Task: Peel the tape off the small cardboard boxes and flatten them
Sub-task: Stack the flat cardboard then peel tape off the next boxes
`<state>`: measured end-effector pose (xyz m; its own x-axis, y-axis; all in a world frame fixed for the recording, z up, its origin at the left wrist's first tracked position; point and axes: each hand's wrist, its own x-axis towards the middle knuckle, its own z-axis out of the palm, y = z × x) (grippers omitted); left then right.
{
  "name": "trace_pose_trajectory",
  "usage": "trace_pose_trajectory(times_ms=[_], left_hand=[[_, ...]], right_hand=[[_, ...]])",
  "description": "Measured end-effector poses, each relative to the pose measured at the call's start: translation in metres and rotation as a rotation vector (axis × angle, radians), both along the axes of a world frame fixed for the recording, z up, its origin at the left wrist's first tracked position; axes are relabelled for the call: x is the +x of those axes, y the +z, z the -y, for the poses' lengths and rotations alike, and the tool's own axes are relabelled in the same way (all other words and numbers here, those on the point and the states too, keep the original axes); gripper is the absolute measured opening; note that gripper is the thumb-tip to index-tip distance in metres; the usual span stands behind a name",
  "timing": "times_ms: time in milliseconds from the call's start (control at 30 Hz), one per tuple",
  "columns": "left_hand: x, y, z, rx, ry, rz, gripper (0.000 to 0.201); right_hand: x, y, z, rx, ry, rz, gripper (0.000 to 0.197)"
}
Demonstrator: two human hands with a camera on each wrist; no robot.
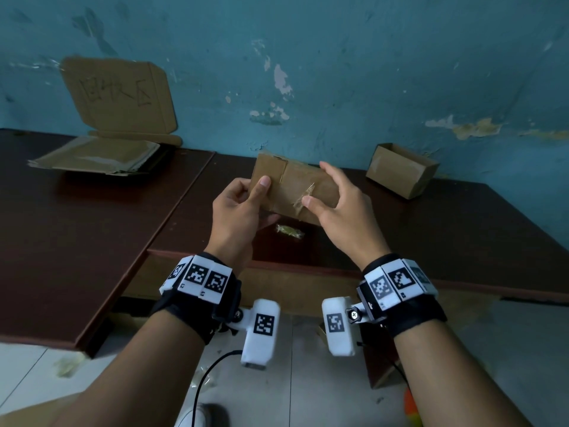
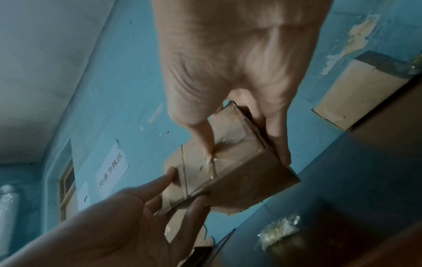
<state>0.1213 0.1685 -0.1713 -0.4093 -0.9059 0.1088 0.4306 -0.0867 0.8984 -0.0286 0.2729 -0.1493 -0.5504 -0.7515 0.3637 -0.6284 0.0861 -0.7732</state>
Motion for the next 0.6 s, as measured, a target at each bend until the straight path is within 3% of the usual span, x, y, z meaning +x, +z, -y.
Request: trace_pose_trajectory(times_ms=[200, 467, 600], left_hand=[[-0.0009, 0.0015, -0.0012, -0.013, 0.002, 0.000, 0.020], [0.0011, 0.0009, 0.0027, 0.003, 0.017, -0.001, 0.019], [0.0001, 0.0001, 0.0023, -0.005, 0.011, 0.004, 0.019]], right_hand=[[0.0028, -0.0044, 0.0027, -0.078, -0.072, -0.019, 0.073], [-0.0011, 0.0048, -0.0040, 0.002, 0.050, 0.029, 0.069], [0.0009, 0.0020, -0.0039, -0.061, -0.008, 0.007, 0.070]])
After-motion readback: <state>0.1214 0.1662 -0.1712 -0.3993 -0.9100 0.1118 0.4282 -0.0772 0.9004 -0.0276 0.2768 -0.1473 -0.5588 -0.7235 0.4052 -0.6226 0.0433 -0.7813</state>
